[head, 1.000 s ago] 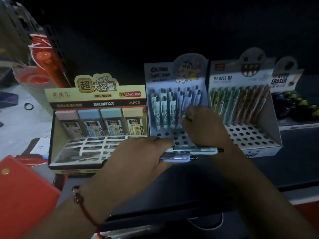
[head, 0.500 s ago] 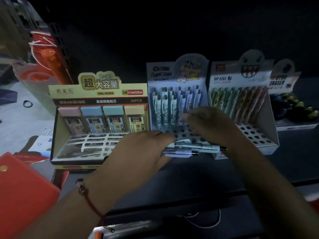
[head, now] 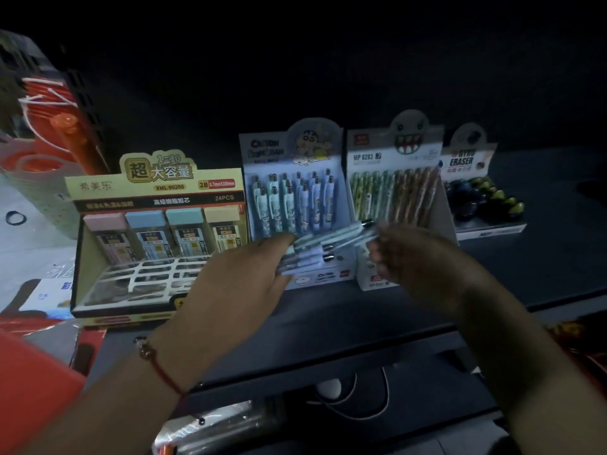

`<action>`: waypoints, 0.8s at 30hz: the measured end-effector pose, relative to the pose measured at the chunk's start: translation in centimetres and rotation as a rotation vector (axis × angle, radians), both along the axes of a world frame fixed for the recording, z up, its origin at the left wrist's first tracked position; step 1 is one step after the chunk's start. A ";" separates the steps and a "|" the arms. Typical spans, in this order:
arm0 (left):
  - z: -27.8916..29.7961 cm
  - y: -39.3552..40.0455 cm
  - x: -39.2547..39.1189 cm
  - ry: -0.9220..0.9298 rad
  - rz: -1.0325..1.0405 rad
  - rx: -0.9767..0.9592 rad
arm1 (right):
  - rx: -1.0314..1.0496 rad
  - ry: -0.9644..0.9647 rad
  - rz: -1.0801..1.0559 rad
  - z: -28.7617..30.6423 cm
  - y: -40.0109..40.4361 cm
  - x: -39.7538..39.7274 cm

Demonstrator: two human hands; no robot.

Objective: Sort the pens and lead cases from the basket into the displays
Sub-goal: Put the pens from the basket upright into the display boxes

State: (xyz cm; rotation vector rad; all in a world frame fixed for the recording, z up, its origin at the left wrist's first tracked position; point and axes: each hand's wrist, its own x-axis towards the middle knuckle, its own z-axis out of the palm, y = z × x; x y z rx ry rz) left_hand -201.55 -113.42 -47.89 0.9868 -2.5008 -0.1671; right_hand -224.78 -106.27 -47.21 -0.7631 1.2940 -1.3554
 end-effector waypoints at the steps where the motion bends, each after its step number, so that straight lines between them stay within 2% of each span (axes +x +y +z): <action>1: 0.0 0.0 0.1 0.008 0.019 0.007 | -0.005 -0.014 -0.049 0.1 0.1 -0.6; 6: -0.3 0.0 0.1 0.019 0.035 0.080 | -0.055 -0.096 -0.205 0.0 0.6 -2.2; 9: -0.4 -0.1 -0.5 0.040 0.024 0.088 | -0.116 -0.063 -0.237 -0.1 0.9 -2.6; 14: -0.8 0.0 -1.9 0.038 -0.012 0.056 | -0.264 -0.054 -0.347 -0.2 0.9 -2.3; 18: -0.9 -0.1 -1.3 0.007 -0.018 0.028 | -0.331 0.078 -0.454 -0.3 0.7 -2.5; 22: -0.5 -0.4 0.3 -0.040 0.023 -0.066 | -0.415 0.052 -0.464 0.4 0.0 -2.3; 24: -0.6 -0.5 1.0 -0.124 -0.018 -0.114 | -0.436 0.087 -0.439 0.8 -0.6 -1.9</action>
